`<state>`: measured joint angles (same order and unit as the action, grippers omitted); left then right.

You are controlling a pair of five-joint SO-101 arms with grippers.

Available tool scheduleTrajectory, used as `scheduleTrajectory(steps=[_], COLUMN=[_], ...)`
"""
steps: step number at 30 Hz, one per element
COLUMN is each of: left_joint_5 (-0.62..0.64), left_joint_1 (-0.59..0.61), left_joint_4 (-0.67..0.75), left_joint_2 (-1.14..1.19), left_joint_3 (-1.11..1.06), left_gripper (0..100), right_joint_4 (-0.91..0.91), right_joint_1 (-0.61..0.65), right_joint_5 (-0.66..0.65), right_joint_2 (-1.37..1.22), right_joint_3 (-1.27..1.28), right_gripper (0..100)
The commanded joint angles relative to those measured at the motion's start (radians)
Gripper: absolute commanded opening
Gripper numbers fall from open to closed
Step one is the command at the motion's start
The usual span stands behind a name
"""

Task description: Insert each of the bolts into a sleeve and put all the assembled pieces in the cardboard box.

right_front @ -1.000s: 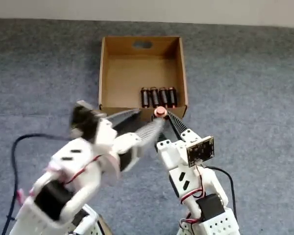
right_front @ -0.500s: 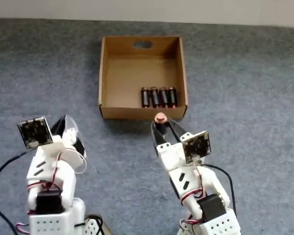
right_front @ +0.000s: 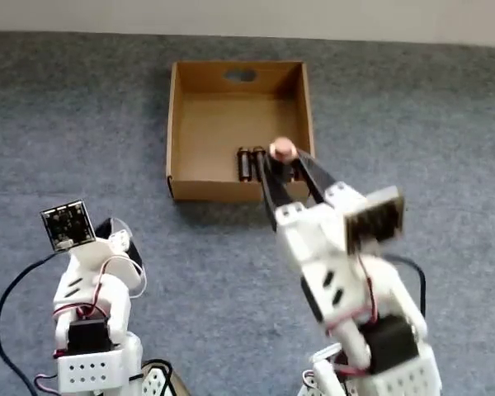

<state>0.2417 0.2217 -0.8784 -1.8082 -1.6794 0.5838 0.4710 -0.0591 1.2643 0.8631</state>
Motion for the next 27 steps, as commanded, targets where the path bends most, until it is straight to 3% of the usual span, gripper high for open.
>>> scheduleTrajectory(steps=[1, 6, 17, 27], left_joint_5=[0.002, 0.002, 0.0, 0.0], left_joint_1=[0.005, 0.005, 0.007, 0.007], left_joint_4=[-0.054, -0.054, -0.055, -0.055], left_joint_2=[0.007, 0.007, 0.008, 0.01], left_joint_3=[-0.018, -0.018, -0.018, -0.018], left_gripper=[1, 1, 1, 1], right_joint_4=[-0.013, -0.039, 0.001, 0.079], right_joint_1=[-0.059, -0.059, -0.008, 0.025], right_joint_5=[0.02, 0.23, 0.239, 0.239], right_joint_2=[-0.269, -0.653, -1.445, -1.807], right_joint_3=[-0.194, -0.417, -0.992, -1.244], right_gripper=[0.5, 0.5, 0.5, 0.5])
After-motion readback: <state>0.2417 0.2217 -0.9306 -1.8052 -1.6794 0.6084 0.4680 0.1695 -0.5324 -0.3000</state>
